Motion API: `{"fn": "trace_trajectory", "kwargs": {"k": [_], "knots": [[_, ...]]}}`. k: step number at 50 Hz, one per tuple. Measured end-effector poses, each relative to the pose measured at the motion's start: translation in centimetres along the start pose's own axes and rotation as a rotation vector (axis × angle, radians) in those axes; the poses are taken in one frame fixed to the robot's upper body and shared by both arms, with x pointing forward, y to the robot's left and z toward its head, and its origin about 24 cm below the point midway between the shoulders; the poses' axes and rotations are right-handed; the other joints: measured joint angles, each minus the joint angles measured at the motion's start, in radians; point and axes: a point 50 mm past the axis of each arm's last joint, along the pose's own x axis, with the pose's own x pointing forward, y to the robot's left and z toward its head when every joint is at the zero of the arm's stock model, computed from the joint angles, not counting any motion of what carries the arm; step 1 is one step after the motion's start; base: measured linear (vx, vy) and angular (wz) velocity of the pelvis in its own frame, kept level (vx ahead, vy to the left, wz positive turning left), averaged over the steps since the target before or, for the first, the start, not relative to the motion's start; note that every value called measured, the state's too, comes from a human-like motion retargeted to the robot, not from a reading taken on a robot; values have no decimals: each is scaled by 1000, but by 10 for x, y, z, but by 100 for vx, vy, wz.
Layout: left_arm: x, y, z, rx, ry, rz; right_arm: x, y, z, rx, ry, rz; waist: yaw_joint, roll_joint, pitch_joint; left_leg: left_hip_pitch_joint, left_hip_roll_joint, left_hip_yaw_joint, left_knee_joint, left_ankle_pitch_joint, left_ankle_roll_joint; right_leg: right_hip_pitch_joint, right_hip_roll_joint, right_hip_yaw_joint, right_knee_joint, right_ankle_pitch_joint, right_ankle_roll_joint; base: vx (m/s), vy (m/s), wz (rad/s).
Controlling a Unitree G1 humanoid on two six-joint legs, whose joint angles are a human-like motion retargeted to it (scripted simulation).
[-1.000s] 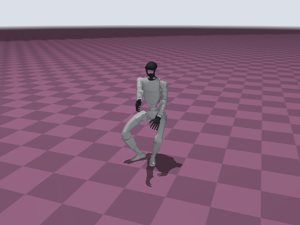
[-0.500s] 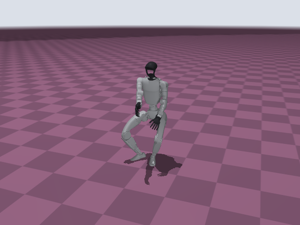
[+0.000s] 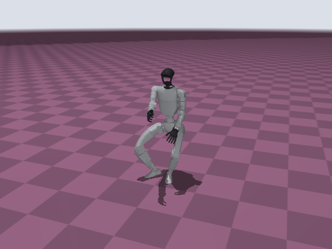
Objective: Upper body actions
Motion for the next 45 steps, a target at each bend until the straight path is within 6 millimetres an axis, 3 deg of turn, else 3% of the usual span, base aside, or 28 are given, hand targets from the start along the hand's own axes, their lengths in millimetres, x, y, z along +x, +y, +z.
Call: {"fn": "trace_trajectory", "kwargs": {"k": [9,21,28,38,45], "knots": [[-2,-1,-1,-11,6,-6,-35,-26,-39,-98,28,-6,-2,4,-5,-3,4,-3,1,0,0,-3,5,-2,-2,2,1,0,0,0],[-3,-2,0,-18,6,-6,-109,-58,-117,-358,225,-108,0,14,-8,-10,13,-5,2,0,-2,-10,14,-5,-5,5,-2,0,0,0],[-4,-3,1,-19,1,-7,-152,-67,-150,-481,355,-186,4,19,-7,-12,13,-4,2,1,-2,-13,14,-4,-6,5,-3,0,0,0],[-3,-4,4,-26,-6,-8,-196,-75,-170,-754,441,-332,10,30,-2,-11,14,-3,1,1,-3,-13,15,-3,-7,7,-3,0,0,0],[-4,-5,5,-28,-9,-10,-215,-65,-182,-771,515,-273,13,33,0,-10,15,-3,2,1,-3,-13,16,-3,-7,8,-4,0,0,0]]}}
